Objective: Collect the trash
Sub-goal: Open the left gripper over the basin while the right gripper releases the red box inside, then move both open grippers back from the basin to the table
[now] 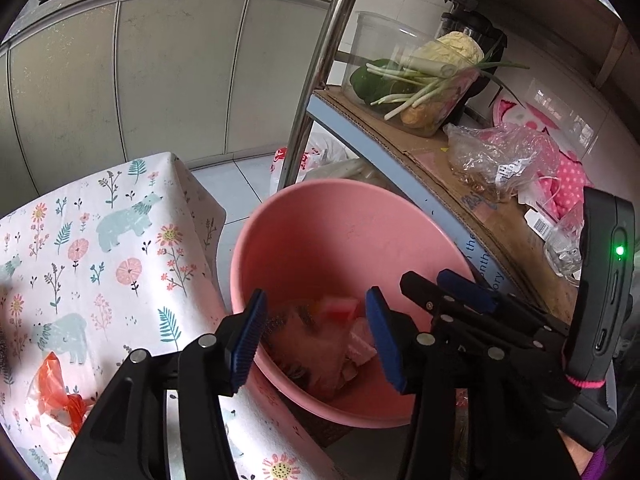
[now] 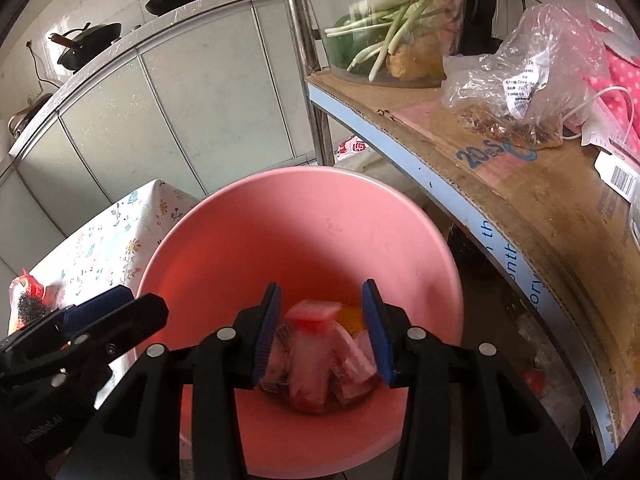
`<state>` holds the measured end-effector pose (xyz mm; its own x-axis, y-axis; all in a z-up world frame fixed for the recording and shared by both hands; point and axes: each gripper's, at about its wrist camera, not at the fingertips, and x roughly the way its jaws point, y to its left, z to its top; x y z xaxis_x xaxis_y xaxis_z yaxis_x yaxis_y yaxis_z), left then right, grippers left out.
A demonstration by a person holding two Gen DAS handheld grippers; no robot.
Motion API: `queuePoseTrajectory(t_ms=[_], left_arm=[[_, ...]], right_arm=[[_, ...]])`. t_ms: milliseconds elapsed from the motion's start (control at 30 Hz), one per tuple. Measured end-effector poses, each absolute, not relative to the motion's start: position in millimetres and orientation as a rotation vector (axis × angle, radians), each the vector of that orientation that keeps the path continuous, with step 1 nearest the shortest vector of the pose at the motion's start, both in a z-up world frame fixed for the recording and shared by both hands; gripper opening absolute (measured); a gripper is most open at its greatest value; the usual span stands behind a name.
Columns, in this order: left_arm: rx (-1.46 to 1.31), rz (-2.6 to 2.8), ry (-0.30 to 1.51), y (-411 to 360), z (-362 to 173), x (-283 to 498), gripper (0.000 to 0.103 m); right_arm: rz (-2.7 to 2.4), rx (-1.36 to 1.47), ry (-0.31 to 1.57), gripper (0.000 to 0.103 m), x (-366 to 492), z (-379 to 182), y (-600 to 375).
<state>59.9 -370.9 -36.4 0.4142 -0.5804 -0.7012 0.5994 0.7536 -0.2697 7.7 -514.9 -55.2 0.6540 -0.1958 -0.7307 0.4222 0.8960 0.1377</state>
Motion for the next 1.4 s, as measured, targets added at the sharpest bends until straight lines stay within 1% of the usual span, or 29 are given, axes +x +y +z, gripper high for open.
queuePoseTrajectory(t_ms=[267,433,900,1400], left_arm=[[0.024,-0.748,0.84,-358.9,-19.3,47.7,0.052],[0.028,-0.736,0.824,-345.2,-8.1,37.5,0.055],[0.096,-0.674,0.752,-300.2,21.6,-9.3,0.056],[0.138,-0.544,0.717,-228.9,26.4,-48.6,0.056]], right_arm=[[-0.323,0.292,0.782,0.043,-1.7,-45.8,-499.0],[-0.292,0.267,0.76,0.043,-12.5,-34.4,-482.8],[-0.203,0.205,0.734,0.043,-42.6,-12.5,-431.7],[-0.052,0.147,0.756,0.043,-54.5,-12.7,-370.8]])
